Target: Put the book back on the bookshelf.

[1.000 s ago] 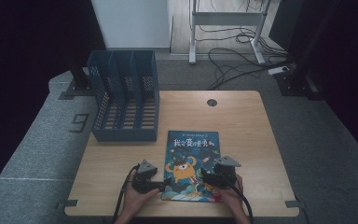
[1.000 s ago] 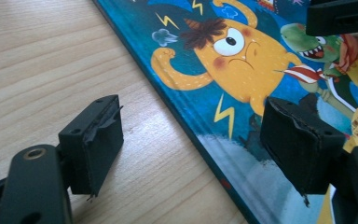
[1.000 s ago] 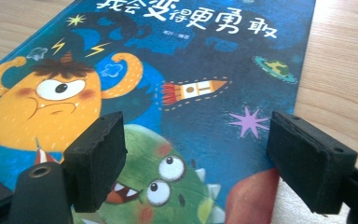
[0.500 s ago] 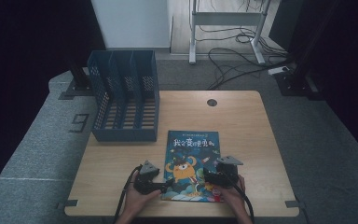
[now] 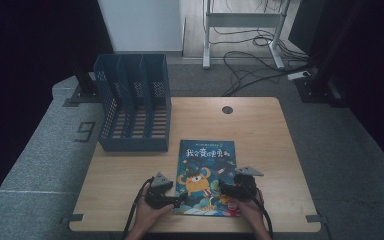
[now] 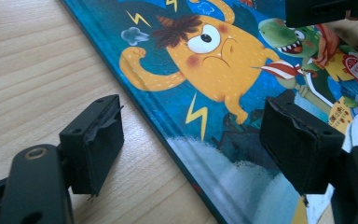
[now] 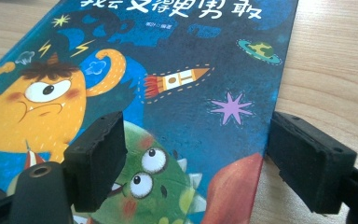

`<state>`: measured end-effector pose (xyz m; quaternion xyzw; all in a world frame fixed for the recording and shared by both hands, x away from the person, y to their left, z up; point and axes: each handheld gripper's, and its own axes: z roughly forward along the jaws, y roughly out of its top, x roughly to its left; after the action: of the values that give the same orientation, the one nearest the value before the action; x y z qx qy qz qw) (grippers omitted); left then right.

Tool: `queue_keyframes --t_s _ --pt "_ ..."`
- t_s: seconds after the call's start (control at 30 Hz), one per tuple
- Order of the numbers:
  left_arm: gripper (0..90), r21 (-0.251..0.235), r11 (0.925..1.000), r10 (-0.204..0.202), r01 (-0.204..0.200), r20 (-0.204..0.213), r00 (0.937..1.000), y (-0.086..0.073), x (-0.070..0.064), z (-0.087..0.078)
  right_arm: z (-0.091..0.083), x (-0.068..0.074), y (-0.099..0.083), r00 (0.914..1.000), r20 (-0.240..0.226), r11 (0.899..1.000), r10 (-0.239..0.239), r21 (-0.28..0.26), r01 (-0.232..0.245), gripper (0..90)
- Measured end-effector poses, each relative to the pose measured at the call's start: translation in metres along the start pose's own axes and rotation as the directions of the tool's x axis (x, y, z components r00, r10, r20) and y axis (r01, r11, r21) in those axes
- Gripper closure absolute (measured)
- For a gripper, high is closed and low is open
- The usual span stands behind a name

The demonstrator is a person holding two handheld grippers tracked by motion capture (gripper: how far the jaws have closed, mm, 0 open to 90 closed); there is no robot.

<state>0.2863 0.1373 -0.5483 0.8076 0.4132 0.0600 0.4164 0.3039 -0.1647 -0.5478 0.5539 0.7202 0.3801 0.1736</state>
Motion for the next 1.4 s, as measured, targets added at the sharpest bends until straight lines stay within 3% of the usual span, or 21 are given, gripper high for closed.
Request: queue_keyframes --t_s 0.43,0.57,0.67,0.93,1.07,1.1,1.4 --pt "21.6 0.003 1.0 0.007 -0.007 0.013 0.9999 0.0 -0.004 0.002 0.0 -0.005 0.0 0.9998 -0.014 1.0 0.017 0.008 -0.017 22.9" --pt "21.5 0.002 1.0 0.0 0.0 0.041 0.9992 0.0 -0.005 0.003 -0.001 -0.007 0.0 0.9988 -0.03 0.999 0.039 0.006 -0.039 24.1" --pt "20.9 0.002 1.0 0.0 -0.001 0.038 0.9993 0.0 -0.006 0.003 -0.003 -0.012 0.001 0.9937 -0.062 0.996 0.093 -0.001 -0.093 25.2" --pt "20.9 0.005 1.0 0.007 -0.007 0.031 0.9995 0.0 -0.007 0.003 -0.007 -0.018 0.002 0.9789 -0.122 0.986 0.164 -0.011 -0.167 25.4" --pt "20.9 0.005 1.0 0.007 -0.007 0.031 0.9995 0.0 -0.007 0.003 -0.009 -0.021 0.003 0.9732 -0.143 0.983 0.18 -0.012 -0.184 25.9" --pt "20.9 0.006 0.9999 0.011 -0.011 0.027 0.9996 0.0 -0.007 0.004 -0.011 -0.023 0.004 0.9673 -0.16 0.979 0.197 -0.019 -0.203 26.1" --pt "20.4 0.011 0.9996 0.024 -0.024 0.011 0.9996 0.001 -0.009 0.004 -0.017 -0.026 0.006 0.9553 -0.204 0.973 0.214 -0.044 -0.227 27.0"
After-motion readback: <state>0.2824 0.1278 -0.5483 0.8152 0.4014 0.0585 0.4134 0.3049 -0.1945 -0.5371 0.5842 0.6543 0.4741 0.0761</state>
